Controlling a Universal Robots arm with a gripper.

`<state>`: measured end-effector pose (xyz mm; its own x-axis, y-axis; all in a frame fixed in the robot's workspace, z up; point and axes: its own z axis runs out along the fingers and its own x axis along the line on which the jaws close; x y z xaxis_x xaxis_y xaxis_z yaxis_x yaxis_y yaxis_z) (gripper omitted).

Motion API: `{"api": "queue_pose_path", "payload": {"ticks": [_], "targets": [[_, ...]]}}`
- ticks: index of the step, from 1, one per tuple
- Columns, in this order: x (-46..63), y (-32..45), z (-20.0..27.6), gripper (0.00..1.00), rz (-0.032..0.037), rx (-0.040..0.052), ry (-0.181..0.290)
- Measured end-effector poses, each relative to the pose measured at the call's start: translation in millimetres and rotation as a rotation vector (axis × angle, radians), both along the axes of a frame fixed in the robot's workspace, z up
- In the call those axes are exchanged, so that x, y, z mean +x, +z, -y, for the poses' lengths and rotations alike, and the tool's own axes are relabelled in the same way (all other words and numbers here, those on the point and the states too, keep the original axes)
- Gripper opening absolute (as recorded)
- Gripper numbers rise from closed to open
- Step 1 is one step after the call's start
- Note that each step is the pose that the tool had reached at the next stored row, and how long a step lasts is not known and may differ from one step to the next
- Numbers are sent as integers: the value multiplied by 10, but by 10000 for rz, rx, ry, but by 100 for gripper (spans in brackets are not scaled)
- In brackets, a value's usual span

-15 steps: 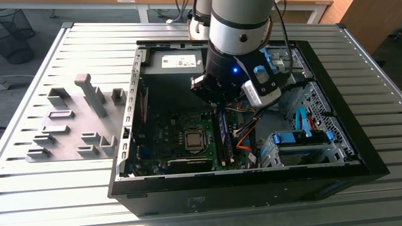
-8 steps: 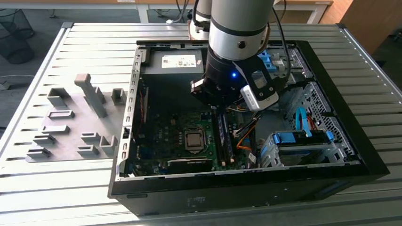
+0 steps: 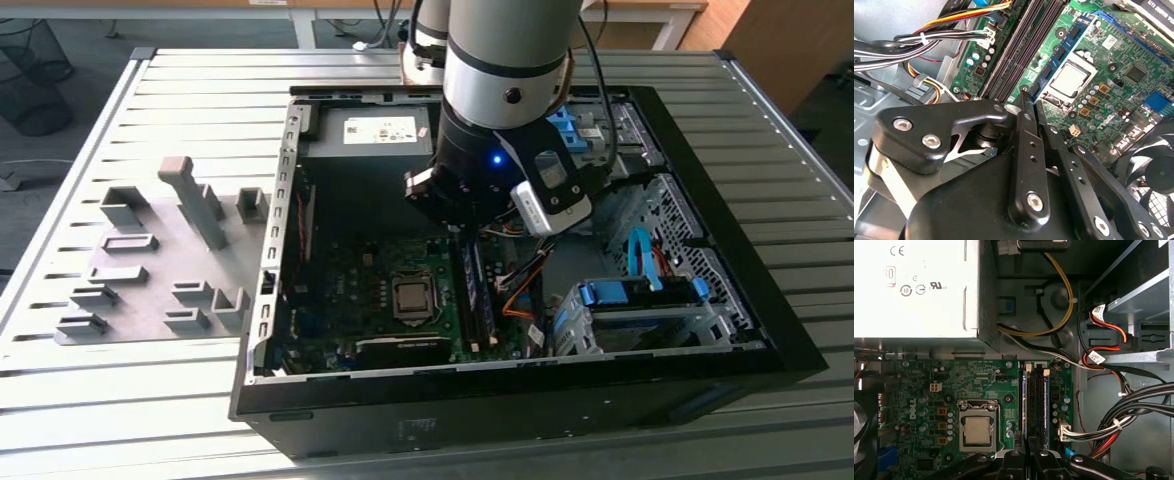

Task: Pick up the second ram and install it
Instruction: 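Insert the second ram into the second slot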

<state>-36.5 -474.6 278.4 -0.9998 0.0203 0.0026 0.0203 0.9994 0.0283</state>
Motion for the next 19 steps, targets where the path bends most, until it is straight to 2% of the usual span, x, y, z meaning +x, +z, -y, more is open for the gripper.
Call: {"api": "queue_pose_path", "payload": {"ticks": [6, 13, 19], "targets": [[0, -16, 0, 14, 2, 5, 0], [6, -139, 35, 14, 0, 1, -14], [36, -248, 43, 14, -1, 0, -124]]}}
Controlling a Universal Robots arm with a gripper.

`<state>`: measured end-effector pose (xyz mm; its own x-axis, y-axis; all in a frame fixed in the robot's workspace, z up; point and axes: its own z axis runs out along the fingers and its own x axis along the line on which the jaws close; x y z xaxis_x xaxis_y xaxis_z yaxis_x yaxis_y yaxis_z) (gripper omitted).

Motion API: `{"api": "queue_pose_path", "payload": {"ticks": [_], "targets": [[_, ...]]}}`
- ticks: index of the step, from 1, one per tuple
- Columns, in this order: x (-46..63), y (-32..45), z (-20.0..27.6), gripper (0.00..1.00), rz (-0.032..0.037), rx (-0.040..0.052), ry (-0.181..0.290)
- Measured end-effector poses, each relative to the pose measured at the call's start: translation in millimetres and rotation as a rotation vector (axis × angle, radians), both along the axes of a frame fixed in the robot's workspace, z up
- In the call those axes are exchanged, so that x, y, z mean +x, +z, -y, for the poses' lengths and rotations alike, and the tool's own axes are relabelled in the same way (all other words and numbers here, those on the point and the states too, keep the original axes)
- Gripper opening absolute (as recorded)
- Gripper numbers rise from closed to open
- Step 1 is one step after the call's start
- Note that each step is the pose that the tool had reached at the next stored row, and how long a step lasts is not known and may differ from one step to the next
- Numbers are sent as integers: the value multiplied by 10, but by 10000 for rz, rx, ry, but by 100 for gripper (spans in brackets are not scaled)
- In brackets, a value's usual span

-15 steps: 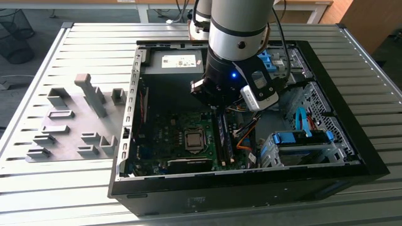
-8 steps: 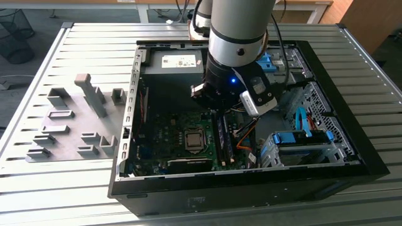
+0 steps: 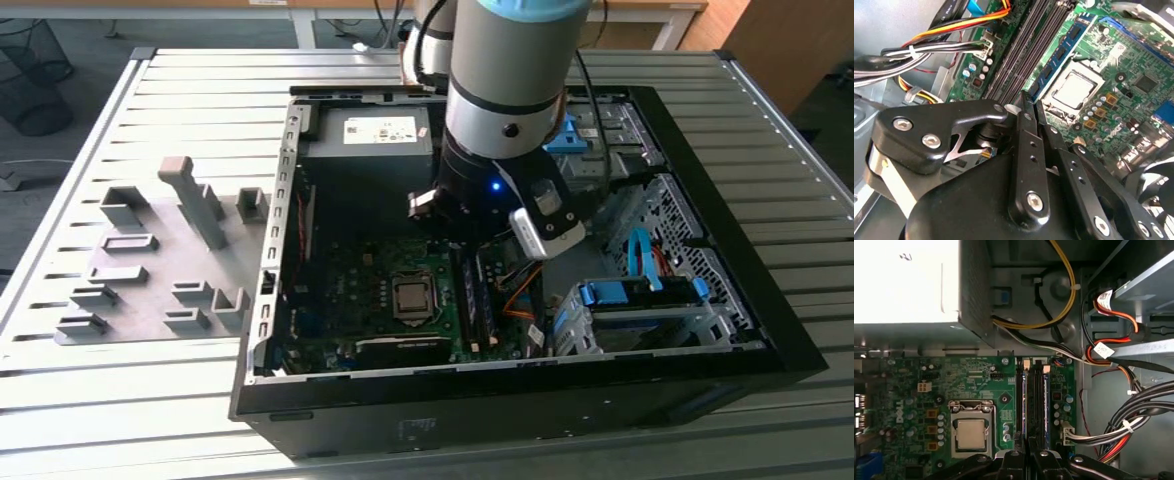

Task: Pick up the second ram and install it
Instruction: 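Insert the second ram into the second slot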

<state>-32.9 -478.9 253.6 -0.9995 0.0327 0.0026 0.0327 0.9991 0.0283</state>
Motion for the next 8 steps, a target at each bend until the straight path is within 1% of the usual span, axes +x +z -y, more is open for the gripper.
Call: {"api": "queue_pose_path", "payload": {"ticks": [4, 7, 8], "targets": [[23, -74, 9, 14, -4, 1, 39], [23, -125, 29, 14, -22, 2, 116], [23, -126, 30, 14, -23, -1, 118]]}}
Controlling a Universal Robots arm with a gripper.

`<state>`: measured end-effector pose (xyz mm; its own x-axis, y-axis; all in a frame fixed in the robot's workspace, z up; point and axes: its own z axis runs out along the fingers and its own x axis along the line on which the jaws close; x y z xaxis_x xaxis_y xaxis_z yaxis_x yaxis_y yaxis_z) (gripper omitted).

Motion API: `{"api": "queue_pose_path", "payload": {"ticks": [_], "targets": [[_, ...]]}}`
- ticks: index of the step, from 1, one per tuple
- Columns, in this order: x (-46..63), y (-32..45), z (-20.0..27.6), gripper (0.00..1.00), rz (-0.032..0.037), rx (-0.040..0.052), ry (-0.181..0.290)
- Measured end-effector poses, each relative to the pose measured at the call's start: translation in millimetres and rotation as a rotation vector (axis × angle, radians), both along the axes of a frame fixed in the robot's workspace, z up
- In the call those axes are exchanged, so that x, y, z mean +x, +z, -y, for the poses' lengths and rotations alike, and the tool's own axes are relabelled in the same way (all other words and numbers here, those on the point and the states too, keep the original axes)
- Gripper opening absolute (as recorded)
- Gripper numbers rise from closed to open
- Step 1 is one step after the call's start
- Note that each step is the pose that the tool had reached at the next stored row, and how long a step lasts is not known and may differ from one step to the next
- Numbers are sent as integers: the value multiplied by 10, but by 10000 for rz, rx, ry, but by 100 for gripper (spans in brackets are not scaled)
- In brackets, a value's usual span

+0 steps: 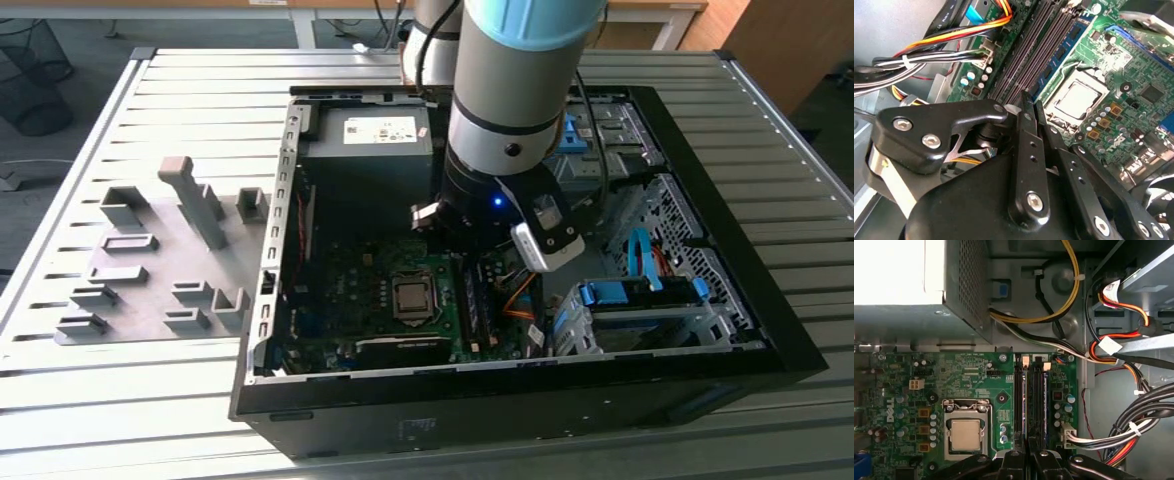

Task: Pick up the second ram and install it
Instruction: 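Insert the second ram into the second slot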

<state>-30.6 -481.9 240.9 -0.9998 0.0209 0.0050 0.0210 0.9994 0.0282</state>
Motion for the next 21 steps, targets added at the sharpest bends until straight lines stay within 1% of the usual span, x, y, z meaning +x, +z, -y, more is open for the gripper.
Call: {"api": "queue_pose_path", "payload": {"ticks": [5, 16, 18, 21], "targets": [[1, -11, -1, 14, 0, 1, 0], [0, -205, 2, 14, -1, -2, -98], [0, -222, 2, 14, -1, -1, -107], [0, -223, 2, 14, -1, -4, -108]]}}
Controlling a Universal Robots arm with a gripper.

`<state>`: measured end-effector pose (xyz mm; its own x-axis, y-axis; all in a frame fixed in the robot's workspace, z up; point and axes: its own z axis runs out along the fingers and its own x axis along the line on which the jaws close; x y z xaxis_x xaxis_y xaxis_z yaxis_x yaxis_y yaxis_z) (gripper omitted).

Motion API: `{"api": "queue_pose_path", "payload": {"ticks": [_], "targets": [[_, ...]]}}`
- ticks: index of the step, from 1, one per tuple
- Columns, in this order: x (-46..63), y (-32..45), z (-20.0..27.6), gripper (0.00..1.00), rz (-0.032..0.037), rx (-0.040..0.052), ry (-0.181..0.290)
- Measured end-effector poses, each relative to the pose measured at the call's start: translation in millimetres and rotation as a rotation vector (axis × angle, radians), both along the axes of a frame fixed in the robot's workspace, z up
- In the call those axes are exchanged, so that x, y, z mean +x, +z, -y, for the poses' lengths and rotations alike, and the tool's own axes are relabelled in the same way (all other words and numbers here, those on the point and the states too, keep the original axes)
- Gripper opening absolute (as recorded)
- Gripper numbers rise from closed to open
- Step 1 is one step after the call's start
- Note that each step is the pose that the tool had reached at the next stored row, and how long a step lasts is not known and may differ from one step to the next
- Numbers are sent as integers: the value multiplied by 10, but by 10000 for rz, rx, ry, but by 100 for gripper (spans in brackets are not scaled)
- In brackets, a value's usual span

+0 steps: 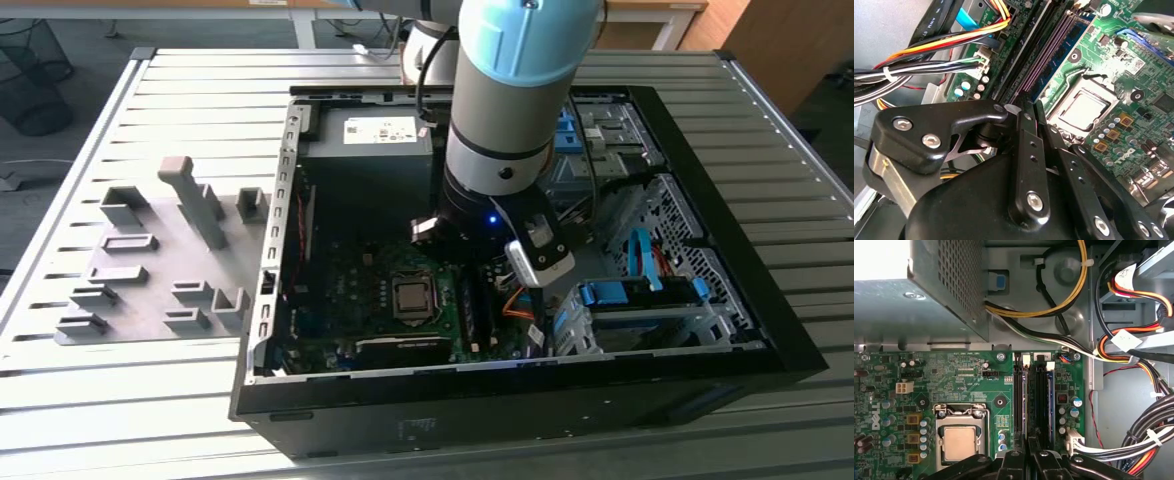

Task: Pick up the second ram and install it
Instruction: 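Insert the second ram into the second slot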

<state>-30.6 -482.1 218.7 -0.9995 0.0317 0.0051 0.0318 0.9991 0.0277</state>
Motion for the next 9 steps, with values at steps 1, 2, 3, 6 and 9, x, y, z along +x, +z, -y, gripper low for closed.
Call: {"api": "queue_pose_path", "payload": {"ticks": [1, 2, 3, 6, 9], "targets": [[0, -1, 0, 14, 1, 2, 0], [0, -2, 0, 14, 1, 2, 0], [0, -3, 0, 14, 1, 3, 0], [1, -1, -1, 14, 1, 3, -2], [2, 22, -1, 14, 1, 2, -1]]}}
